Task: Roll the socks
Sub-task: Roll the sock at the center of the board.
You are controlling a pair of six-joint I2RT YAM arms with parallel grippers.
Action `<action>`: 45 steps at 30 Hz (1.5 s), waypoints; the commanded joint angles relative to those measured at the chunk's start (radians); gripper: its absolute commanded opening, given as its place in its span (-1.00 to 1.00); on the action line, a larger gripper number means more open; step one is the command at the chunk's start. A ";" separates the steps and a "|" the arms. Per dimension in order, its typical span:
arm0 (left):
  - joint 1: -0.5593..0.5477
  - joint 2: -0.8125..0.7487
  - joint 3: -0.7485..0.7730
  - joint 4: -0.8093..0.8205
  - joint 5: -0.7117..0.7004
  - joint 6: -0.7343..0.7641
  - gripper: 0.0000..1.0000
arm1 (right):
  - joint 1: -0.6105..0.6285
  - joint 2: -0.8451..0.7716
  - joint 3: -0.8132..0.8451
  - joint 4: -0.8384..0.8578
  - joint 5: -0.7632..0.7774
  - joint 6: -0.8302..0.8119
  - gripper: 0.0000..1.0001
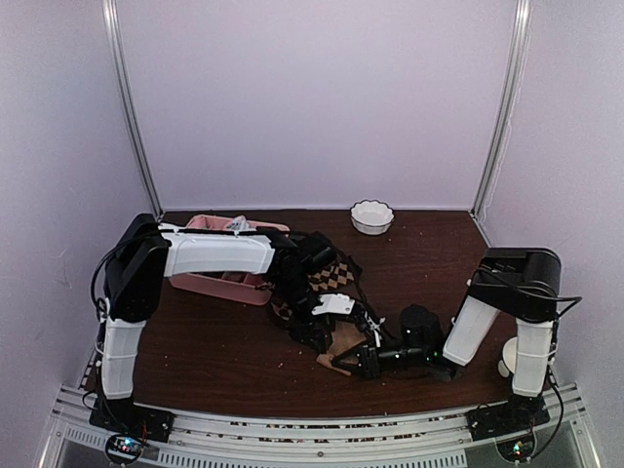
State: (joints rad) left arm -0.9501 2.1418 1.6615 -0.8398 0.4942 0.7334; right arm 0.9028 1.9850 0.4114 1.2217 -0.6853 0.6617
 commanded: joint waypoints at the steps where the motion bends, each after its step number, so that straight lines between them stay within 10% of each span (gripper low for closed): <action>1: 0.002 0.044 0.023 -0.060 0.044 0.019 0.18 | -0.005 0.052 -0.052 -0.251 0.019 -0.004 -1.00; 8: -0.015 -0.059 -0.116 -0.057 0.014 0.086 0.11 | -0.008 -0.016 -0.062 -0.484 0.118 -0.114 -1.00; 28: -0.081 -0.109 -0.130 0.035 -0.161 0.061 0.13 | -0.007 0.053 -0.090 -0.432 0.130 -0.080 -1.00; 32: -0.063 -0.153 -0.131 0.086 -0.350 0.013 0.95 | -0.008 0.028 -0.076 -0.528 0.176 -0.108 -1.00; 36: -0.014 -0.124 -0.005 -0.017 -0.551 -0.075 0.96 | -0.007 0.001 -0.069 -0.603 0.216 -0.136 -1.00; 41: 0.177 -0.046 0.173 -0.181 -0.360 -0.201 0.96 | 0.001 -0.048 -0.052 -0.709 0.274 -0.181 -1.00; 45: 0.167 -0.196 0.034 0.014 -0.428 -0.178 0.96 | 0.004 -0.063 -0.025 -0.788 0.291 -0.214 -1.00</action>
State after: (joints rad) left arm -0.7738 2.0560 1.7905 -0.8993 0.0872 0.5892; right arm 0.9150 1.8565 0.4206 0.9028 -0.5747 0.5095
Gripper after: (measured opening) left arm 0.978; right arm 0.013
